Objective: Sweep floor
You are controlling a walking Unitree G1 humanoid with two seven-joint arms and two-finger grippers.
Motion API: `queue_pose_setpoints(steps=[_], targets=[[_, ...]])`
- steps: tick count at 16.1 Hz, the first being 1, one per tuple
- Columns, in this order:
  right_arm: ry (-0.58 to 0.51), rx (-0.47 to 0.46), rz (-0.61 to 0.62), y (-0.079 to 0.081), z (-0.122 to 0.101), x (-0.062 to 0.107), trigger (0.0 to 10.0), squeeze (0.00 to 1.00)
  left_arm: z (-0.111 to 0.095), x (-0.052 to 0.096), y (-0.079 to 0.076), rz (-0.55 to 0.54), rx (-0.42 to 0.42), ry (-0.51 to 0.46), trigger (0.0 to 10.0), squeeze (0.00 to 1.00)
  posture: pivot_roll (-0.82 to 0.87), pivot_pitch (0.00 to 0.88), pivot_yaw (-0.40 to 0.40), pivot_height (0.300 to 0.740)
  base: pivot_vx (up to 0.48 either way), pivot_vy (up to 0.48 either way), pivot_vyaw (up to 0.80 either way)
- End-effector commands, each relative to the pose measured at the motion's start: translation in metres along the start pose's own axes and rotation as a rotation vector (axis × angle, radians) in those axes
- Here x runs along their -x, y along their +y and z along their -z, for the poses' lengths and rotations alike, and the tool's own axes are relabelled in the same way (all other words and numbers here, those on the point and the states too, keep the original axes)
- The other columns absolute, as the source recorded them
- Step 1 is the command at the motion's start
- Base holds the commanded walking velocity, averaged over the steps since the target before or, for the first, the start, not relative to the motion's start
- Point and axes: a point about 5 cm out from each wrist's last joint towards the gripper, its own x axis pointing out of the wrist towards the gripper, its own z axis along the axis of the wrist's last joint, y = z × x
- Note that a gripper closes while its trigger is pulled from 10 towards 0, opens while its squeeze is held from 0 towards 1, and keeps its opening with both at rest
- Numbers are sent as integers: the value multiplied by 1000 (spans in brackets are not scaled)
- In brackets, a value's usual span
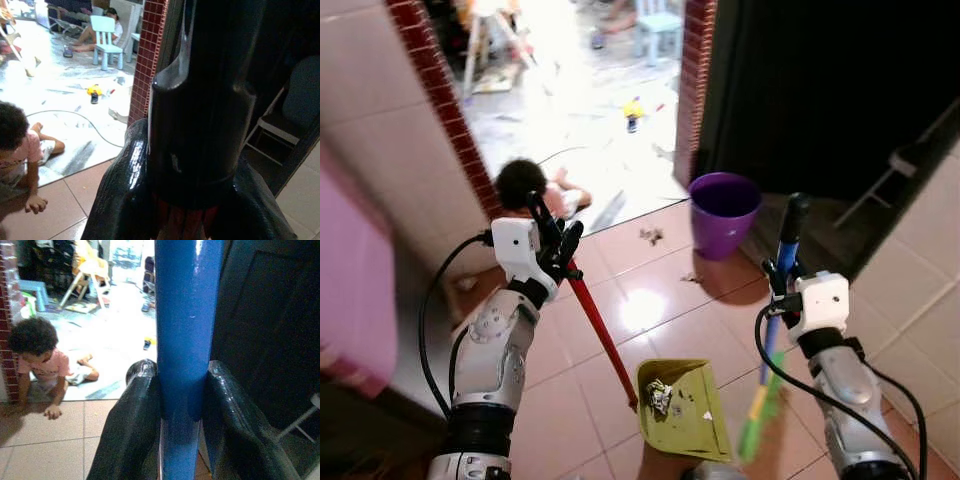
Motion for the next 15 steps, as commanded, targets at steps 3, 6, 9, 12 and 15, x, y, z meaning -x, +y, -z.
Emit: queue_pose_setpoints(steps=[3,6,9,12,15], targets=[[-87,-28,-37,17,-18,-8,10000,0,0,7,13,-39,-34,-17,10000,0,-129,0,72,740,350,280,0],[-123,-84,-50,26,-28,-9,10000,0,5,17,22,-78,-99,-9,10000,0,-121,0,63,740,335,341,0],[-126,-66,-3,31,-27,-6,10000,0,11,35,27,-108,-178,-2,10000,0,-107,0,50,740,324,355,0],[-109,-68,14,37,-24,-4,10000,0,17,44,28,-147,-196,6,10000,0,-93,0,44,740,206,214,0],[-97,-70,13,39,-22,-8,10000,0,13,46,30,-235,-100,-13,10000,0,-61,0,19,740,0,0,0]])
